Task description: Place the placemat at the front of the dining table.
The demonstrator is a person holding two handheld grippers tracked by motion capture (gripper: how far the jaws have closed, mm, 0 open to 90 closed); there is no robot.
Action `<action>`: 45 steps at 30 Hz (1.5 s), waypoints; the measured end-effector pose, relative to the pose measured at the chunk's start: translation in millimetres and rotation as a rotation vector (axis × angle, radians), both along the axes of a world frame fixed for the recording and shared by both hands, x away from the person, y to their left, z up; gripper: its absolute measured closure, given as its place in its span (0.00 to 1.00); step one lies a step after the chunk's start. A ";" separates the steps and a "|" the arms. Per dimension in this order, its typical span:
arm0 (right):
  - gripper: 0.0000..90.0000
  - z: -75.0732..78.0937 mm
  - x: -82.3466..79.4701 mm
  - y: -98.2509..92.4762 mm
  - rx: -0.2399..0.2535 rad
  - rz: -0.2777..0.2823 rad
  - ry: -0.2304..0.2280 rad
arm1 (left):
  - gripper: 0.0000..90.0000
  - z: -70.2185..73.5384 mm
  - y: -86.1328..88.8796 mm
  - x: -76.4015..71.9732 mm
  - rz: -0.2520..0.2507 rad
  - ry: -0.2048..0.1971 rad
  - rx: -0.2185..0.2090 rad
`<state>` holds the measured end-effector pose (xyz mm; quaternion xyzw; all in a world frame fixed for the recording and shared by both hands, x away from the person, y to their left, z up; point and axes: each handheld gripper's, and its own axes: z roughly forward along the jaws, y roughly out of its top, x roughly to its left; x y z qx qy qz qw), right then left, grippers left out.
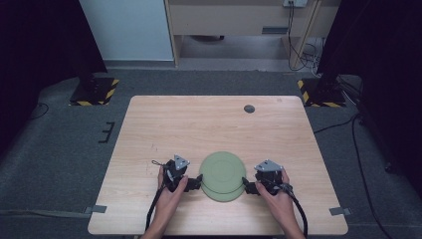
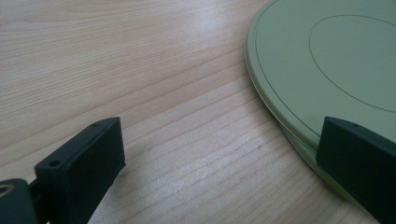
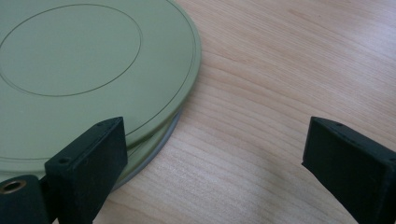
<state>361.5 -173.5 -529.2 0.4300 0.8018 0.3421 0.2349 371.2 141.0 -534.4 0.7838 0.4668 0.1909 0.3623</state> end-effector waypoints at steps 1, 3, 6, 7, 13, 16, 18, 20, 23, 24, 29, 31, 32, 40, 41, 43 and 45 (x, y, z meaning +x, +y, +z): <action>0.07 0.0 0.0 0.0 0.000 0.000 0.000 | 0.01 0.0 0.0 0.0 0.000 0.000 0.000; 0.07 0.0 0.6 0.0 -0.001 -0.010 -0.001 | 0.00 0.1 -1.1 1.6 0.003 -0.001 0.004; 0.06 -0.7 3.8 0.4 0.001 -0.042 -0.012 | 0.00 0.0 -2.4 6.1 0.005 0.002 0.002; 0.06 -0.7 3.8 0.4 0.001 -0.042 -0.012 | 0.00 -0.3 -2.2 7.0 0.006 0.006 -0.004; 0.08 -0.3 3.0 0.1 0.005 -0.041 -0.006 | 0.02 1.1 -1.5 4.9 0.002 0.008 0.000; 0.08 0.4 -0.6 1.3 -0.001 -0.019 0.009 | 0.02 2.0 -1.5 2.0 -0.004 0.007 0.005; 0.08 0.6 -1.4 1.8 -0.005 -0.017 0.004 | 0.02 1.6 -2.2 1.8 -0.004 0.006 0.005; 0.07 0.6 -0.8 1.4 -0.005 -0.015 0.009 | 0.02 0.5 -3.8 2.8 -0.002 0.008 0.006; 0.07 -0.2 1.5 1.5 0.008 -0.029 0.004 | 0.01 0.2 -3.6 5.0 0.001 0.011 -0.003; 0.06 -0.3 2.4 1.6 0.005 -0.028 0.003 | 0.00 -0.2 -3.3 5.4 0.005 0.012 -0.008; 0.05 -1.1 5.3 1.2 0.010 -0.034 0.004 | 0.00 -0.5 -3.1 7.3 0.006 0.014 -0.011; 0.04 -1.3 6.6 1.7 0.008 -0.041 -0.002 | 0.00 -0.4 -3.6 9.0 0.011 0.011 -0.007; 0.04 -1.2 7.1 1.8 0.008 -0.045 0.001 | 0.00 -0.3 -3.4 9.5 0.009 0.012 -0.006; 0.04 -2.6 9.6 2.2 0.013 -0.056 -0.012 | 0.00 -0.6 -2.6 13.6 0.009 0.019 -0.013; 0.03 -2.8 10.1 2.5 0.016 -0.061 -0.013 | 0.00 -0.6 -2.7 14.4 0.012 0.019 -0.014; 0.03 -3.2 11.1 2.5 0.020 -0.068 -0.011 | 0.00 -0.5 -2.8 15.1 0.013 0.017 -0.012; 0.04 -3.2 12.4 2.7 0.018 -0.069 -0.013 | 0.00 -0.7 -2.6 16.0 0.016 0.020 -0.016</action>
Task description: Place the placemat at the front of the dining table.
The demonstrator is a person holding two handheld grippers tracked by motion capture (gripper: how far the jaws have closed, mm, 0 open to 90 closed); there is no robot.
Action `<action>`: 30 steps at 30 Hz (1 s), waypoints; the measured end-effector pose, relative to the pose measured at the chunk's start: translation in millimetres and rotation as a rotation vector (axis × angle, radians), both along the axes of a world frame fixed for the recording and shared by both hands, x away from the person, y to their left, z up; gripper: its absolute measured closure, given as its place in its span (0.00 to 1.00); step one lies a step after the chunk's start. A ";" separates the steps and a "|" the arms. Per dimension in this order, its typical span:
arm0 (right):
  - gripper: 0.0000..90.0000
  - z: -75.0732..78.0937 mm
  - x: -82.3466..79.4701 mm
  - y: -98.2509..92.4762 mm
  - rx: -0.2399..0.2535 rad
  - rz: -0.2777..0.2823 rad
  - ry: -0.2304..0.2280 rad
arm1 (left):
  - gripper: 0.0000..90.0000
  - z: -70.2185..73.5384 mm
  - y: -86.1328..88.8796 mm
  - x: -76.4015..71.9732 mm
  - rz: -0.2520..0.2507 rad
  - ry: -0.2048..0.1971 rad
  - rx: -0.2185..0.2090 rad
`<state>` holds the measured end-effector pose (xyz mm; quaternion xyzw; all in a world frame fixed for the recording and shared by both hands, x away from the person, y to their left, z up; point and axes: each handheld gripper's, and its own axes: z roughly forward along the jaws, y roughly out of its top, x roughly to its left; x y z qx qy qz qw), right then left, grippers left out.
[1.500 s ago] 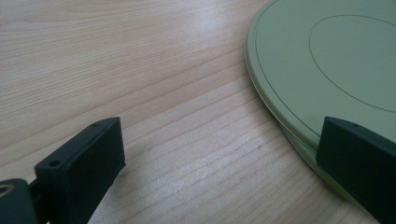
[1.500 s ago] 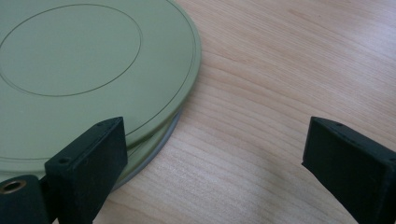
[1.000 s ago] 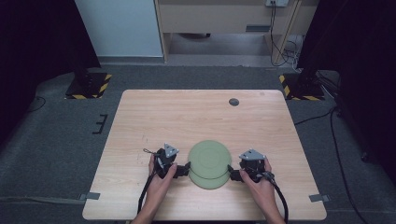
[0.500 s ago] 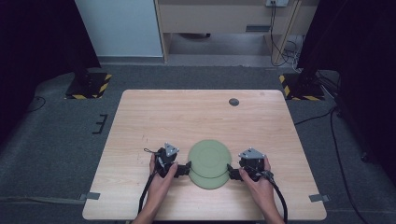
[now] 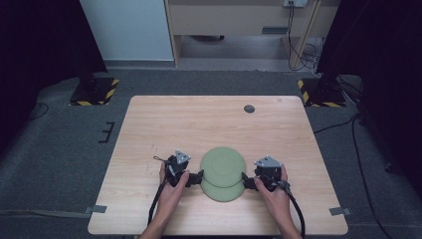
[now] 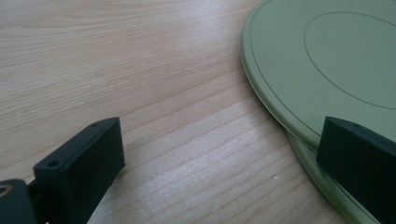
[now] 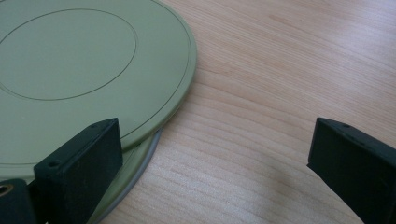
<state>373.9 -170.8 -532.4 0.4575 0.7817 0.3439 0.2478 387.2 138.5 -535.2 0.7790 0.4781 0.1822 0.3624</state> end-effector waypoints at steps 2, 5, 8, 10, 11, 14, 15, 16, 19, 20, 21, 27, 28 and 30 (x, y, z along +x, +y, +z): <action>0.06 0.6 -0.2 -0.5 0.006 0.004 0.006 | 0.01 0.6 0.1 -0.3 -0.004 0.001 0.002; 0.07 2.3 -0.3 -0.8 -0.003 0.009 0.015 | 0.02 1.9 0.1 -1.1 -0.007 -0.001 0.004; 0.06 11.6 -1.2 0.8 -0.005 0.068 0.036 | 0.02 3.2 -0.3 -2.1 -0.012 -0.003 -0.001; 0.06 13.7 -1.3 1.1 0.004 0.074 0.037 | 0.02 4.2 -1.5 -3.5 -0.016 -0.003 -0.006; 0.08 16.4 0.3 0.7 -0.010 0.091 0.054 | 0.02 5.1 -2.3 -4.2 -0.023 0.002 -0.004; 0.09 19.6 4.2 -1.8 -0.024 0.115 0.068 | 0.02 7.3 -3.5 -4.9 -0.025 0.002 -0.006; 0.10 21.1 6.3 -2.7 -0.016 0.111 0.077 | 0.02 10.4 -5.0 -6.5 -0.035 0.002 -0.009; 0.10 21.1 6.3 -2.7 -0.016 0.111 0.077 | 0.02 10.4 -5.0 -6.5 -0.035 0.002 -0.009; 0.11 28.0 14.4 -4.7 -0.023 0.134 0.110 | 0.02 12.8 -8.6 -11.7 -0.056 0.004 -0.006; 0.12 29.4 16.0 -4.5 -0.018 0.134 0.119 | 0.02 12.6 -9.4 -13.1 -0.062 0.009 -0.009; 0.12 31.7 19.2 -4.0 -0.024 0.147 0.134 | 0.02 12.4 -9.8 -13.6 -0.065 0.010 -0.007; 0.14 39.1 35.7 1.3 -0.048 0.173 0.179 | 0.02 10.5 -10.9 -18.4 -0.082 0.021 -0.005; 0.14 40.8 37.9 2.6 -0.049 0.178 0.184 | 0.02 9.7 -11.5 -18.8 -0.085 0.026 -0.004; 0.13 42.8 39.9 3.7 -0.050 0.190 0.181 | 0.02 9.1 -12.0 -19.1 -0.090 0.027 -0.004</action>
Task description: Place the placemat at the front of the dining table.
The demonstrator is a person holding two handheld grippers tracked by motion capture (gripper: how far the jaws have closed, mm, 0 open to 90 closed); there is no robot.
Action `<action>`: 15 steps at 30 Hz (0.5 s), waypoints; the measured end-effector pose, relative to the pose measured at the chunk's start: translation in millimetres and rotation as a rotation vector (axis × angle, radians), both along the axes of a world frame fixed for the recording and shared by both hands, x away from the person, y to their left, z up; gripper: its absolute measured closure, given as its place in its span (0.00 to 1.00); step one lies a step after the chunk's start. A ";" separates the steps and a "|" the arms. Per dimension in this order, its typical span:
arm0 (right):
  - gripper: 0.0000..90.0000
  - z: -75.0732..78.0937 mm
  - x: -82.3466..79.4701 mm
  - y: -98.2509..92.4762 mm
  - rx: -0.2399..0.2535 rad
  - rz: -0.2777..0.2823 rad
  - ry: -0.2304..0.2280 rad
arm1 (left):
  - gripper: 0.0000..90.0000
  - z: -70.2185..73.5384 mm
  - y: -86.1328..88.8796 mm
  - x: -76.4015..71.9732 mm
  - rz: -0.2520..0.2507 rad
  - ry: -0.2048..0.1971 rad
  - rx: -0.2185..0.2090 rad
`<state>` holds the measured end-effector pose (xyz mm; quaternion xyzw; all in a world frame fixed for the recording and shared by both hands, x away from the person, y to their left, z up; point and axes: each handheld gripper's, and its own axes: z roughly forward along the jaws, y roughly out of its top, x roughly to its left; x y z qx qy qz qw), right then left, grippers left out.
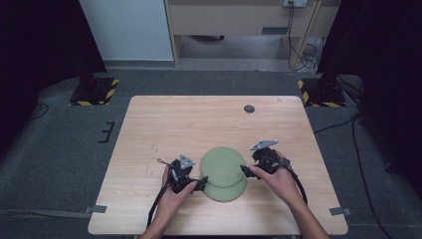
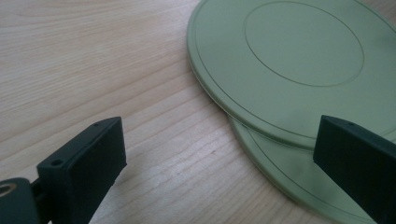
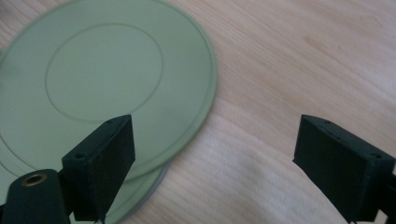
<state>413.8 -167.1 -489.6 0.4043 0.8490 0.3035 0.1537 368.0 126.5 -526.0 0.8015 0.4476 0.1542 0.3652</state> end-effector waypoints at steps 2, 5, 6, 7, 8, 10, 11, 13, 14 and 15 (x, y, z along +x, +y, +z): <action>0.17 5.5 5.3 4.7 -0.014 0.025 -0.002 | 0.02 -1.5 -3.1 0.3 -0.009 0.001 0.011; 0.19 7.5 11.3 8.1 -0.015 0.036 0.023 | 0.02 -3.7 -6.0 1.7 -0.006 0.005 0.024; 0.21 7.8 13.1 8.8 -0.018 0.041 0.028 | 0.01 -3.7 -6.0 1.7 -0.006 0.005 0.024; 0.22 8.0 16.3 10.2 -0.015 0.044 0.039 | 0.00 -4.1 -6.1 3.6 -0.001 0.011 0.018; 0.22 8.0 16.3 10.2 -0.015 0.044 0.039 | 0.00 -4.1 -6.1 3.6 -0.001 0.011 0.018; 0.25 8.6 20.9 12.0 -0.009 0.046 0.043 | 0.00 -4.4 -6.2 5.9 0.003 0.019 0.007; 0.25 9.1 23.4 12.6 -0.009 0.047 0.049 | 0.00 -4.8 -6.3 6.5 0.006 0.024 0.001; 0.26 9.5 27.5 13.5 -0.001 0.056 0.056 | 0.00 -4.9 -6.4 6.6 0.002 0.019 0.003; 0.26 9.6 29.7 14.5 -0.002 0.059 0.060 | 0.00 -4.9 -6.4 6.6 0.000 0.018 0.004; 0.27 9.3 31.4 15.3 -0.002 0.064 0.064 | 0.00 -4.9 -6.4 6.9 -0.001 0.017 0.003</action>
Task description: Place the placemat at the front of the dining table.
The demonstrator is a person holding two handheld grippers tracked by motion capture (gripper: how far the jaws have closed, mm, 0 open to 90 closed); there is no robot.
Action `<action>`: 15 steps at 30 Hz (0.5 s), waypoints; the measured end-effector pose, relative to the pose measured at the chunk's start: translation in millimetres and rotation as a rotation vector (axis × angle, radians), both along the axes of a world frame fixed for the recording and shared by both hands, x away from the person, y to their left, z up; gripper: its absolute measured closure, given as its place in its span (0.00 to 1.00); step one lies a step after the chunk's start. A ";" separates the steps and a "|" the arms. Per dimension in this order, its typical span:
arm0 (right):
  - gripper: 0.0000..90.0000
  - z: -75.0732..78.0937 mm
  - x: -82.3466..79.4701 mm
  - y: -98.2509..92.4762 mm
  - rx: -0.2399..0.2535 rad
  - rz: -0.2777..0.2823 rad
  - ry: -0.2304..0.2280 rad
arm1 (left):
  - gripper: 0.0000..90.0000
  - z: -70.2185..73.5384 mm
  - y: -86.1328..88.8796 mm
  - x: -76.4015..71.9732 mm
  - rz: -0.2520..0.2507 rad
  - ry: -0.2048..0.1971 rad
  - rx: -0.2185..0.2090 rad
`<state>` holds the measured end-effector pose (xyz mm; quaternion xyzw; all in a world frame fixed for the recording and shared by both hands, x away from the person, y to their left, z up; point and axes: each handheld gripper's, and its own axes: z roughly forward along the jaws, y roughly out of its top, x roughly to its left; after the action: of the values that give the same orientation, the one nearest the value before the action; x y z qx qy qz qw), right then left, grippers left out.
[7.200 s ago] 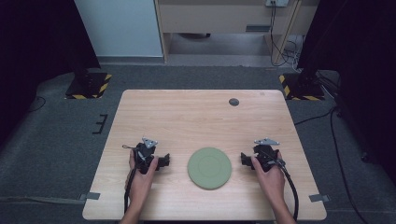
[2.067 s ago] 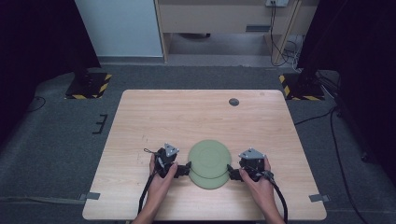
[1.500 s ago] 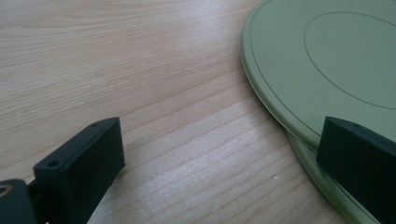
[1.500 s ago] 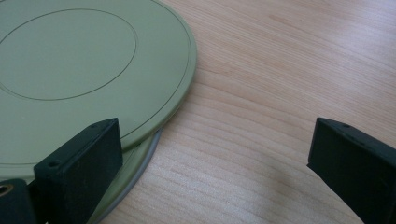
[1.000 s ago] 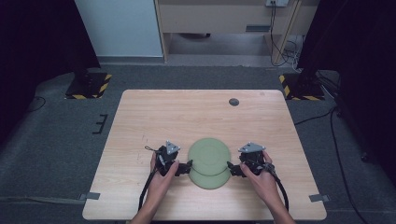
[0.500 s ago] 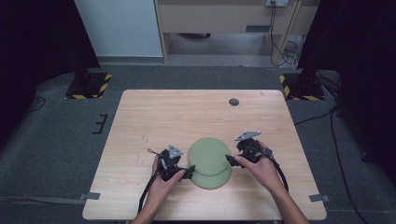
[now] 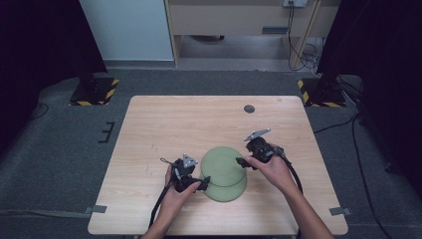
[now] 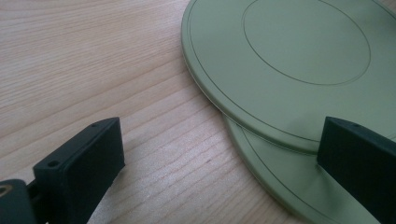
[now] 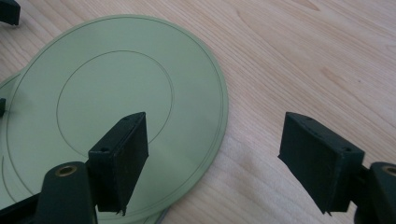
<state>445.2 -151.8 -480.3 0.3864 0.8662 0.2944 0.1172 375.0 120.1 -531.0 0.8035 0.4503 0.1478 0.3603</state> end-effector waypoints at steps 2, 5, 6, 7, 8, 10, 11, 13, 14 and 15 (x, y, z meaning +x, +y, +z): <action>0.27 -3.1 7.0 2.5 0.028 0.009 0.034 | 0.00 -0.3 -0.4 1.2 0.003 0.001 -0.003; 0.26 -9.7 12.2 4.7 0.041 0.017 0.063 | 0.00 -0.3 -0.8 2.3 0.001 0.001 -0.004; 0.25 -12.2 13.5 5.4 0.041 0.017 0.075 | 0.00 0.3 -1.4 4.1 0.001 0.005 -0.001; 0.25 -14.4 14.3 6.1 0.036 0.018 0.086 | 0.00 0.3 -1.4 4.1 0.001 0.005 -0.001; 0.24 -16.5 15.2 6.5 0.032 0.022 0.093 | 0.00 0.7 -2.6 4.5 -0.001 -0.004 0.008; 0.24 -19.5 16.8 7.3 0.040 0.025 0.108 | 0.00 1.0 -2.9 4.3 -0.003 -0.007 0.012; 0.24 -19.5 16.8 7.3 0.040 0.025 0.108 | 0.00 1.2 -3.1 3.8 -0.002 -0.010 0.015; 0.24 -21.8 19.1 8.3 0.060 0.028 0.129 | 0.02 2.9 -4.1 1.7 -0.003 -0.022 0.016; 0.24 -22.8 20.3 8.5 0.071 0.030 0.129 | 0.02 3.8 -4.3 1.3 -0.007 -0.027 0.018; 0.24 -22.8 20.3 8.5 0.071 0.030 0.129 | 0.02 3.8 -4.3 1.3 -0.007 -0.027 0.018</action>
<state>465.5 -143.3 -503.1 0.3953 0.8667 0.3010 0.0429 376.3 115.8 -527.1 0.8063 0.4411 0.1613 0.3595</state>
